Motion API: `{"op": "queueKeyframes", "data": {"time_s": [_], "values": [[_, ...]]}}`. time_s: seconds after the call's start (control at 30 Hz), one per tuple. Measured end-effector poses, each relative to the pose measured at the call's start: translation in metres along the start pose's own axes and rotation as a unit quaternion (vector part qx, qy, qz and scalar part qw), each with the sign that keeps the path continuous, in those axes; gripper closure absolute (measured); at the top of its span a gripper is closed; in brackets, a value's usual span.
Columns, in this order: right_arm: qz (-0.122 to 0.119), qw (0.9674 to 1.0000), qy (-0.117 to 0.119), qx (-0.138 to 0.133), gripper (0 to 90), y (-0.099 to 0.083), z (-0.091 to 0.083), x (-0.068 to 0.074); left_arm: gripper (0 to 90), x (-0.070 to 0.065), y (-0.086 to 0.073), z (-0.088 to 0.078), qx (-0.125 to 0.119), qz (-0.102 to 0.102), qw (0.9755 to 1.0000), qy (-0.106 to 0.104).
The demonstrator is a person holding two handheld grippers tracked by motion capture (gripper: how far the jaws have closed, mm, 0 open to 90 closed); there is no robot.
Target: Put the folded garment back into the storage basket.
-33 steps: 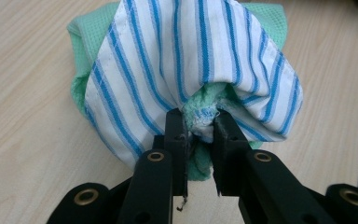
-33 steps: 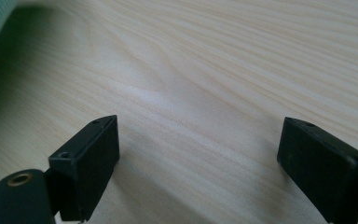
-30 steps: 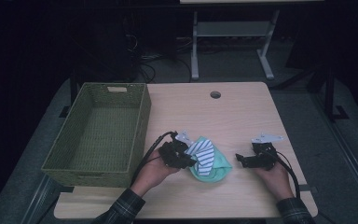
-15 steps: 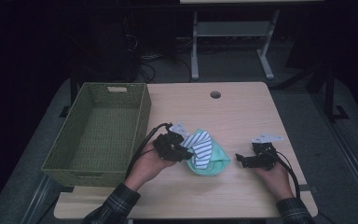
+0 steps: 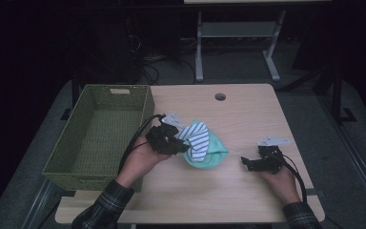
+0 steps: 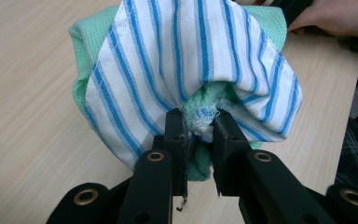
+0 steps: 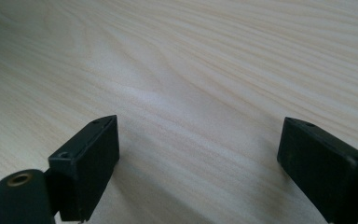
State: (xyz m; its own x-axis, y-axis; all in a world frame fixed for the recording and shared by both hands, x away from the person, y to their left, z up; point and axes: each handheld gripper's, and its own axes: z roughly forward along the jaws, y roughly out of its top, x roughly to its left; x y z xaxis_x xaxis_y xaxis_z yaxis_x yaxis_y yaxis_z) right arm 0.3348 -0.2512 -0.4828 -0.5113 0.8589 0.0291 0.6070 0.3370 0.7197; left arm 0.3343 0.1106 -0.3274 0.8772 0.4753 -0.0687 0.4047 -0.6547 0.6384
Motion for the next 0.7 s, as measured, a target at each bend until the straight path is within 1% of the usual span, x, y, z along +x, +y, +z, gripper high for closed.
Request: {"op": "queueKeyframes", "data": {"time_s": [0.13, 0.27, 0.43, 0.63, 0.7], "values": [[0.0, 1.0, 0.0, 0.0, 11.9, 0.0, 0.0, 0.0, 77.5, 0.005, 0.0, -0.011, -0.006, -0.004, 0.9999, 0.014], [0.003, 1.0, -0.004, 0.001, 9.6, 0.0, 0.0, 0.0, 77.5, 0.01, -0.001, -0.021, -0.008, -0.009, 0.9996, 0.025], [0.01, 0.9998, -0.015, 0.01, 2.5, 0.001, 0.002, 0.0, 77.5, 0.018, -0.004, -0.035, -0.012, -0.015, 0.999, 0.041], [0.013, 0.9997, -0.015, 0.011, 2.1, 0.001, 0.002, -0.001, 77.5, 0.027, -0.008, -0.051, -0.013, -0.026, 0.9979, 0.059], [0.012, 0.9998, -0.014, 0.011, 2.1, 0.001, 0.002, -0.001, 77.5, 0.03, -0.01, -0.056, -0.016, -0.033, 0.9972, 0.065]]}}
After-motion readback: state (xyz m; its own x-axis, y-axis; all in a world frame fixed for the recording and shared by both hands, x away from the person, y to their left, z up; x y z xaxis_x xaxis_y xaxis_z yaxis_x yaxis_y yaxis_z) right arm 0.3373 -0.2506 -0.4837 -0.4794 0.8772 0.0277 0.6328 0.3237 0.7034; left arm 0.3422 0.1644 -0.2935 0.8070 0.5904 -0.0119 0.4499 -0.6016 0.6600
